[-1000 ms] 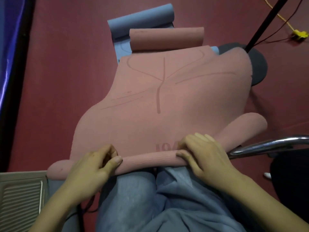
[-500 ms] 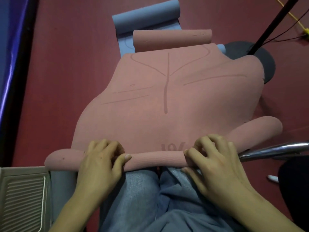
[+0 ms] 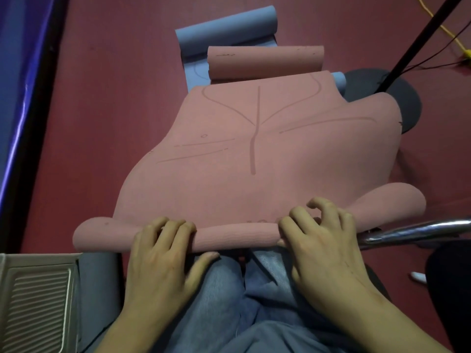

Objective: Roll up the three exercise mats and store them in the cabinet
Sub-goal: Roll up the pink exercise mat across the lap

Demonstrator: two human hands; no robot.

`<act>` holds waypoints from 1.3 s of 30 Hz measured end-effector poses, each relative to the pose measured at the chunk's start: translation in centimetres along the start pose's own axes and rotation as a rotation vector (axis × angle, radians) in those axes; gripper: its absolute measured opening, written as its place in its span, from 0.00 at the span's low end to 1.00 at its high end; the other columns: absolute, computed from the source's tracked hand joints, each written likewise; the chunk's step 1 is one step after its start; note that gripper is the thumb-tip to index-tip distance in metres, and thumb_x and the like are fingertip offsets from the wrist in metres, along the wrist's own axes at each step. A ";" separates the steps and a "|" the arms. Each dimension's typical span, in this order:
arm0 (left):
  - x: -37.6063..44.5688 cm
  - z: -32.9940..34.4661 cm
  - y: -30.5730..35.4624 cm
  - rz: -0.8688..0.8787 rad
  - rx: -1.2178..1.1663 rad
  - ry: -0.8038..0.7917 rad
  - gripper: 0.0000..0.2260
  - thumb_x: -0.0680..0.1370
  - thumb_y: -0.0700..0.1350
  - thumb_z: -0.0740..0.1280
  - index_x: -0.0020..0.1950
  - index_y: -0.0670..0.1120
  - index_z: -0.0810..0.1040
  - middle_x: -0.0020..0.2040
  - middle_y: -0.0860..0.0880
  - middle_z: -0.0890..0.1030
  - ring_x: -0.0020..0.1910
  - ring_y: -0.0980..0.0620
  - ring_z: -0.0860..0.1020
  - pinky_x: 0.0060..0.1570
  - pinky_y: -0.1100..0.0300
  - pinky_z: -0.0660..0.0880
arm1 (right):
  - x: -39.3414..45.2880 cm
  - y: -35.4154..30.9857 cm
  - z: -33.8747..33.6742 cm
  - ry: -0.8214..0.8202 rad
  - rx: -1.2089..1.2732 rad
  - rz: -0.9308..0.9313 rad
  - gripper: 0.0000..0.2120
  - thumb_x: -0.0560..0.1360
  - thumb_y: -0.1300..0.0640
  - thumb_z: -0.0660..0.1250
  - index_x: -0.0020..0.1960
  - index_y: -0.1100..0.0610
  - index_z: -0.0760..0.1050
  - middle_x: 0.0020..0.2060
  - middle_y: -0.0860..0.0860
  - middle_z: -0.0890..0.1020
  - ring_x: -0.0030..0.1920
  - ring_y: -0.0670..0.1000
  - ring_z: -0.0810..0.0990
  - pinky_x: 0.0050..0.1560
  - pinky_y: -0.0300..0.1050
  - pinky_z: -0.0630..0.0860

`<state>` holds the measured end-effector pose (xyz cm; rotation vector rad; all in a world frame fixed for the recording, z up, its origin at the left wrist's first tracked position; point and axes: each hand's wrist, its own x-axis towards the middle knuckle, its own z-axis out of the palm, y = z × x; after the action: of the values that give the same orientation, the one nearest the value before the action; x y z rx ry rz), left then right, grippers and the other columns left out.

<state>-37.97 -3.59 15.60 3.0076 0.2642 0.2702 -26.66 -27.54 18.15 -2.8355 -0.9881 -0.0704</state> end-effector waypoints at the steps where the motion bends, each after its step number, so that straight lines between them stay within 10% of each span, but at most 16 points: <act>1: 0.1 0.1 -0.1 0.013 0.001 0.015 0.25 0.76 0.62 0.66 0.56 0.41 0.82 0.54 0.46 0.81 0.56 0.38 0.75 0.56 0.43 0.71 | 0.1 0.1 0.1 -0.007 0.010 -0.004 0.07 0.70 0.56 0.61 0.45 0.54 0.78 0.43 0.49 0.78 0.54 0.62 0.75 0.50 0.54 0.63; 10: 4.6 0.5 -2.2 0.061 -0.132 -0.054 0.22 0.83 0.61 0.53 0.43 0.48 0.77 0.37 0.52 0.76 0.40 0.45 0.73 0.42 0.52 0.61 | 2.7 1.6 0.4 -0.017 0.283 -0.002 0.08 0.79 0.54 0.64 0.57 0.52 0.72 0.42 0.46 0.80 0.40 0.56 0.73 0.40 0.50 0.70; 14: 5.6 -0.9 -2.2 -0.028 -0.268 -0.100 0.17 0.79 0.61 0.58 0.43 0.52 0.77 0.33 0.56 0.74 0.36 0.48 0.74 0.39 0.53 0.65 | 3.2 1.8 -0.7 -0.006 0.216 -0.037 0.05 0.80 0.52 0.61 0.47 0.52 0.69 0.30 0.45 0.64 0.31 0.55 0.66 0.35 0.47 0.61; 25: 3.5 -0.5 -1.8 -0.123 -0.289 -0.129 0.09 0.77 0.61 0.61 0.43 0.58 0.69 0.32 0.55 0.74 0.33 0.51 0.69 0.41 0.52 0.64 | -0.3 2.1 1.2 -0.055 0.218 -0.105 0.17 0.76 0.41 0.67 0.55 0.53 0.78 0.48 0.53 0.75 0.54 0.59 0.72 0.48 0.54 0.73; 32: 3.8 -0.2 -0.9 -0.184 -0.303 0.022 0.13 0.74 0.58 0.66 0.41 0.50 0.80 0.53 0.52 0.76 0.56 0.43 0.72 0.56 0.46 0.65 | 0.6 1.9 0.7 -0.007 0.196 -0.058 0.14 0.73 0.40 0.69 0.49 0.51 0.78 0.55 0.51 0.73 0.59 0.58 0.68 0.50 0.48 0.59; 39: 4.4 0.3 -0.3 -0.082 -0.143 0.119 0.13 0.78 0.54 0.65 0.39 0.48 0.80 0.44 0.53 0.76 0.45 0.46 0.71 0.48 0.51 0.58 | 1.0 1.8 1.7 0.098 0.200 0.002 0.18 0.78 0.41 0.61 0.58 0.50 0.82 0.50 0.48 0.78 0.55 0.57 0.70 0.52 0.50 0.62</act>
<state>-33.70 -2.49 15.97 2.8367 0.3611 0.4407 -24.77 -28.07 16.34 -2.6249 -0.9170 -0.1023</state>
